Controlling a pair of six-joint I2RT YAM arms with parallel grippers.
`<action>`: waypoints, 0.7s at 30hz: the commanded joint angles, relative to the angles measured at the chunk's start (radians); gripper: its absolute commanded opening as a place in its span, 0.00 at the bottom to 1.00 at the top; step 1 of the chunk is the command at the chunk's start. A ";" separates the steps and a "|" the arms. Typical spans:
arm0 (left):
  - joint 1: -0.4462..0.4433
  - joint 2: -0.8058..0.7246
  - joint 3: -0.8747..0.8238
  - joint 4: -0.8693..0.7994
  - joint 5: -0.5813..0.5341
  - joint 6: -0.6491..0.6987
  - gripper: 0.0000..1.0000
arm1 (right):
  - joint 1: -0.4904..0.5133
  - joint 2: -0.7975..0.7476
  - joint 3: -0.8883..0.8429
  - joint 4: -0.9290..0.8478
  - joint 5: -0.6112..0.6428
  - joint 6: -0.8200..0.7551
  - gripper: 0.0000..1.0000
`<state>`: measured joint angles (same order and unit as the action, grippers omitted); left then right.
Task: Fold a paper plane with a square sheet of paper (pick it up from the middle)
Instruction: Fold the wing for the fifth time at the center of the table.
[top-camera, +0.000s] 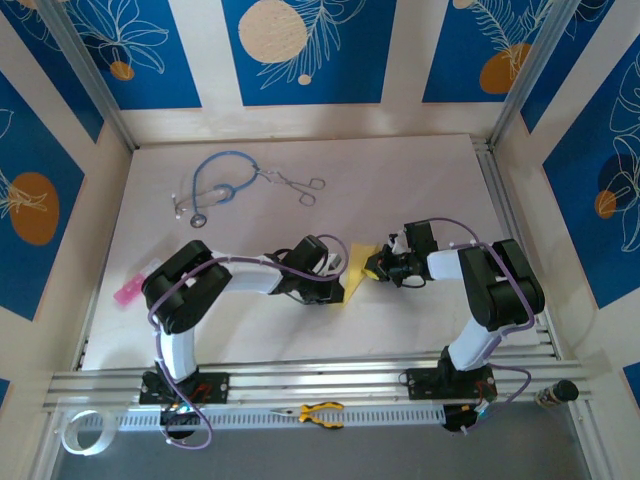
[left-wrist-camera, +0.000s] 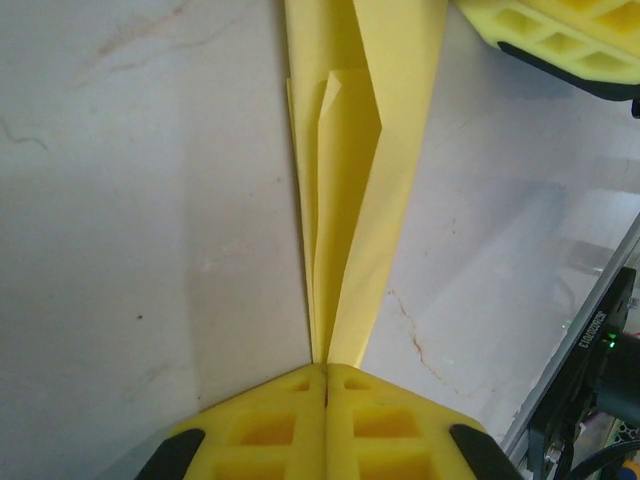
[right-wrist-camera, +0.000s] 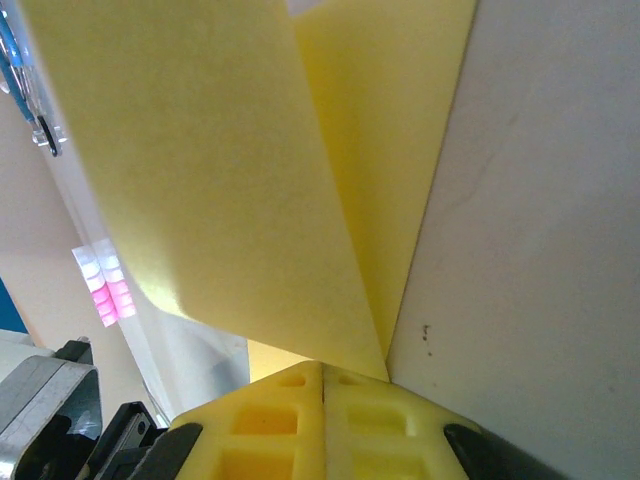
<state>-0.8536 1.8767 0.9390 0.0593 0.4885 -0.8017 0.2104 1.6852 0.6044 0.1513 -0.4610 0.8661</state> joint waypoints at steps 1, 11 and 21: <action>-0.018 0.022 -0.009 -0.092 0.001 0.011 0.05 | 0.024 0.050 0.001 -0.042 0.047 0.006 0.00; -0.022 -0.053 -0.014 -0.071 -0.022 0.001 0.19 | 0.024 0.051 0.009 -0.059 0.054 0.003 0.00; -0.019 -0.111 0.091 -0.141 -0.104 0.036 0.17 | 0.023 0.047 0.014 -0.066 0.054 0.000 0.00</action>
<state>-0.8673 1.7935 0.9810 -0.0448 0.4164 -0.7937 0.2142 1.6863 0.6155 0.1326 -0.4538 0.8658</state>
